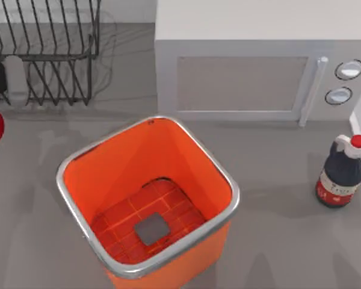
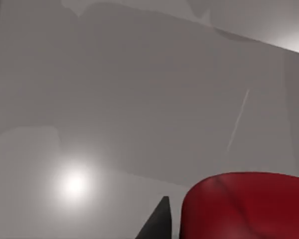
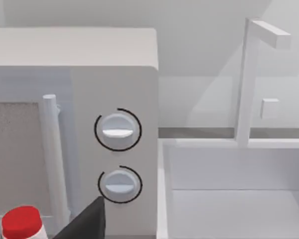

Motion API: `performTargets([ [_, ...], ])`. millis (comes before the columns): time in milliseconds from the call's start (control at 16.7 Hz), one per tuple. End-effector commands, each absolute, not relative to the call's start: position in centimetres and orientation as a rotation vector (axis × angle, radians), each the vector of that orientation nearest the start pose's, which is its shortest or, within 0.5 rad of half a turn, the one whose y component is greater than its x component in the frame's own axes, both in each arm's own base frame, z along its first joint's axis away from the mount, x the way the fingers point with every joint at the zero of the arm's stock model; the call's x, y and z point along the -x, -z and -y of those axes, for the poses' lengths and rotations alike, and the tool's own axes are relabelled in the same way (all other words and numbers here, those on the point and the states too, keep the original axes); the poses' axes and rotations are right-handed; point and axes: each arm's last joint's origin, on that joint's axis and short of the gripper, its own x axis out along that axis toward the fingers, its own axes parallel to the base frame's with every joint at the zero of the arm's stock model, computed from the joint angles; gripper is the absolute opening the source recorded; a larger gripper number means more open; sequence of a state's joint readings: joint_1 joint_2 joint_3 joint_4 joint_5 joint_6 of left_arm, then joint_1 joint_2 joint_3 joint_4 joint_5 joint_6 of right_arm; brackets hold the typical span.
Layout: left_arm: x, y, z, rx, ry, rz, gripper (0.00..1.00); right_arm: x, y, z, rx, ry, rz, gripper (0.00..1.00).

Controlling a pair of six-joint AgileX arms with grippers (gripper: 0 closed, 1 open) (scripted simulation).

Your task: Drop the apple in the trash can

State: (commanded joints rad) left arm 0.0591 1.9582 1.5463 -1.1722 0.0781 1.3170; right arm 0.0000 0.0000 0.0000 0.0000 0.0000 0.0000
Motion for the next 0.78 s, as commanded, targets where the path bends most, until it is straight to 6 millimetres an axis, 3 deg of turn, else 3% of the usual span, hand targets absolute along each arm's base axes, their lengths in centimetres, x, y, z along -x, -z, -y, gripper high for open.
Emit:
performTargets([
  [180,-36.7,-24.5,-2.2,-0.916,1.014,-1.294,0.00,-10.6,-16.0,0.1,0.000,0.000,0.000,1.00],
  [300,-36.3,-26.1,-2.2,-0.920,1.001,-1.282,0.00,-10.6,-16.0,0.1,0.000,0.000,0.000,1.00],
  [600,-36.3,-26.2,-2.3,-0.919,0.999,-1.283,0.00,-10.6,-16.0,0.1,0.000,0.000,0.000,1.00],
  [780,-36.2,-26.4,0.1,-0.944,1.007,-1.285,0.00,-10.6,-16.0,0.1,0.000,0.000,0.000,1.00],
])
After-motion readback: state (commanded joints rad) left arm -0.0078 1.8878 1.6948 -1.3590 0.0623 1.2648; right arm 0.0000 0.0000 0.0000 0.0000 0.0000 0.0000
